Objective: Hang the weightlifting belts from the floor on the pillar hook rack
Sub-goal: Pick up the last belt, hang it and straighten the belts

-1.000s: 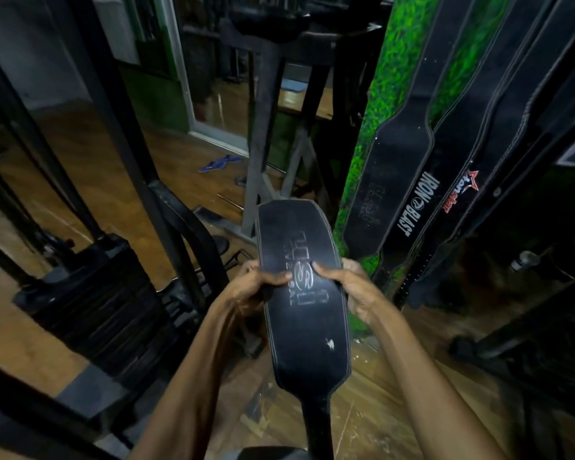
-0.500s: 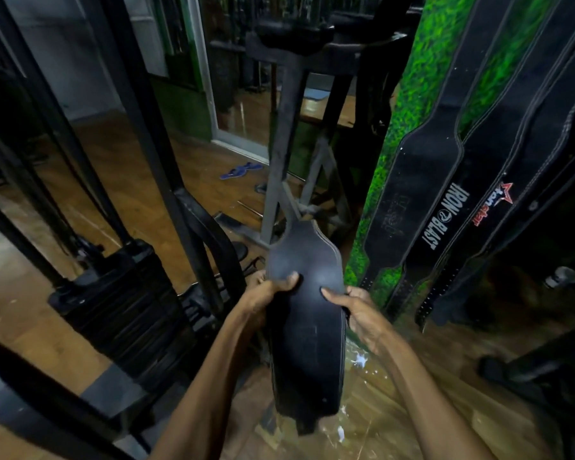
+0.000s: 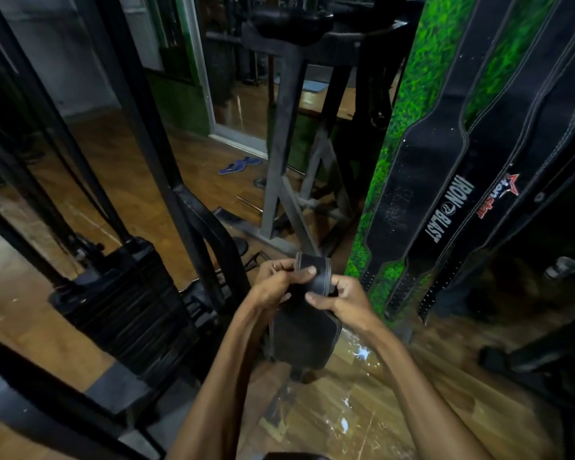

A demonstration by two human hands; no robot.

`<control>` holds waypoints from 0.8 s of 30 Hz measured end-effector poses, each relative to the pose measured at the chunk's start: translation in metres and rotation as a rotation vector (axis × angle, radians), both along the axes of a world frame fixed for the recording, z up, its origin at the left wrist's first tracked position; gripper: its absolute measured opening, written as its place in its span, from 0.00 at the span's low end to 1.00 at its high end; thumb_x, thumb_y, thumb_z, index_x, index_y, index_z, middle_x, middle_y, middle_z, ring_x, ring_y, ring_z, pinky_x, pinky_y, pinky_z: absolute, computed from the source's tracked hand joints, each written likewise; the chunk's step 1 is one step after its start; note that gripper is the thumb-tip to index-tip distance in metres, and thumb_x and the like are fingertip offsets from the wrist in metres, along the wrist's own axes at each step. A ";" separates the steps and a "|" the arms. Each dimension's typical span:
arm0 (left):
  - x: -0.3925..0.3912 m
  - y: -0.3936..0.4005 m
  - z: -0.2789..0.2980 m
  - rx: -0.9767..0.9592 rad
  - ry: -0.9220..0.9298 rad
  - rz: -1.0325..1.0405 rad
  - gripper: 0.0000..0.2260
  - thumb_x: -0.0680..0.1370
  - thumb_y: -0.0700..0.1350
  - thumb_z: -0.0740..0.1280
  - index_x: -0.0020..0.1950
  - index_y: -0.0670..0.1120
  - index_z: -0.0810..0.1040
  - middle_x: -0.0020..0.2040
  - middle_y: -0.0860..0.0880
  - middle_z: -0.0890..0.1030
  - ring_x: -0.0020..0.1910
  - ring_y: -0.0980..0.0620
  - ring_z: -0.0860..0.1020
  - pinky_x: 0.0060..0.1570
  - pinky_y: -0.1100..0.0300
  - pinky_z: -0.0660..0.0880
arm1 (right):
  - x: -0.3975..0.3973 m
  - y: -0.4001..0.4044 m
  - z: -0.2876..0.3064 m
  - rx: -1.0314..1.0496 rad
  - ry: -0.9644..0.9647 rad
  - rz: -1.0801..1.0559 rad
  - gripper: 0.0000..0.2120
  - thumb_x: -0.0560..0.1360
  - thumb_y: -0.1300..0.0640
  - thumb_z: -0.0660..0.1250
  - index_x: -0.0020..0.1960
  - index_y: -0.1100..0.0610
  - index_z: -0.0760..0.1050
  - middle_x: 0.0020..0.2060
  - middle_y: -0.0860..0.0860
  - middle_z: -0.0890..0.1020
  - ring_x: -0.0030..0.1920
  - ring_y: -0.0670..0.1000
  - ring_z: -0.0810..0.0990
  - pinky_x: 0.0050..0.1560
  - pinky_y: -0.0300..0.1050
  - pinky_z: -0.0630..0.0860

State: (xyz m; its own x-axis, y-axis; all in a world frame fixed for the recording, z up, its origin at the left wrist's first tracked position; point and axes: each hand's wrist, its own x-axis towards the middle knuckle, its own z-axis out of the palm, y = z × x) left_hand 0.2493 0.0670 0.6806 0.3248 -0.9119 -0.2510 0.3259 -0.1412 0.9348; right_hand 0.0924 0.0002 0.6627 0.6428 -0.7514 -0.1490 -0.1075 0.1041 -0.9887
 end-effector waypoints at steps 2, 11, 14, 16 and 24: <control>-0.002 0.007 0.003 -0.054 -0.077 -0.043 0.12 0.74 0.34 0.74 0.56 0.31 0.83 0.55 0.29 0.83 0.47 0.41 0.83 0.44 0.57 0.82 | -0.005 0.002 0.006 0.177 -0.084 -0.005 0.07 0.74 0.64 0.75 0.51 0.64 0.85 0.45 0.59 0.85 0.43 0.52 0.80 0.42 0.42 0.72; -0.009 0.017 0.017 -0.148 -0.113 -0.078 0.12 0.73 0.27 0.71 0.57 0.27 0.81 0.40 0.41 0.86 0.31 0.59 0.81 0.31 0.69 0.75 | 0.010 -0.014 0.039 0.298 -0.300 -0.289 0.08 0.77 0.62 0.72 0.54 0.64 0.84 0.48 0.58 0.88 0.51 0.56 0.85 0.58 0.50 0.81; -0.007 0.014 0.029 -0.115 0.049 0.067 0.11 0.80 0.40 0.70 0.52 0.30 0.81 0.34 0.48 0.80 0.30 0.55 0.76 0.28 0.67 0.73 | 0.010 -0.013 0.042 0.113 -0.213 -0.239 0.09 0.74 0.67 0.73 0.55 0.65 0.84 0.51 0.64 0.87 0.51 0.58 0.84 0.60 0.53 0.78; -0.001 0.009 0.039 -0.119 0.118 0.098 0.12 0.81 0.48 0.69 0.46 0.39 0.81 0.33 0.47 0.74 0.30 0.54 0.71 0.30 0.64 0.70 | 0.007 -0.010 0.038 -0.014 -0.138 -0.234 0.07 0.73 0.67 0.74 0.50 0.60 0.86 0.49 0.62 0.87 0.48 0.55 0.82 0.54 0.48 0.79; -0.004 0.002 0.053 -0.238 0.022 0.182 0.06 0.77 0.31 0.69 0.52 0.34 0.84 0.42 0.43 0.86 0.39 0.49 0.84 0.42 0.57 0.82 | 0.005 0.002 0.052 0.060 -0.211 -0.208 0.14 0.77 0.58 0.74 0.59 0.65 0.82 0.49 0.63 0.86 0.49 0.54 0.82 0.52 0.45 0.78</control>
State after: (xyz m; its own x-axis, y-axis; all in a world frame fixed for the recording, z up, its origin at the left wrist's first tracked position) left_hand 0.2454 0.0689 0.7337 0.4854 -0.8731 -0.0458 0.3460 0.1437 0.9271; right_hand 0.0971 0.0024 0.7151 0.4979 -0.8639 -0.0766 0.1290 0.1610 -0.9785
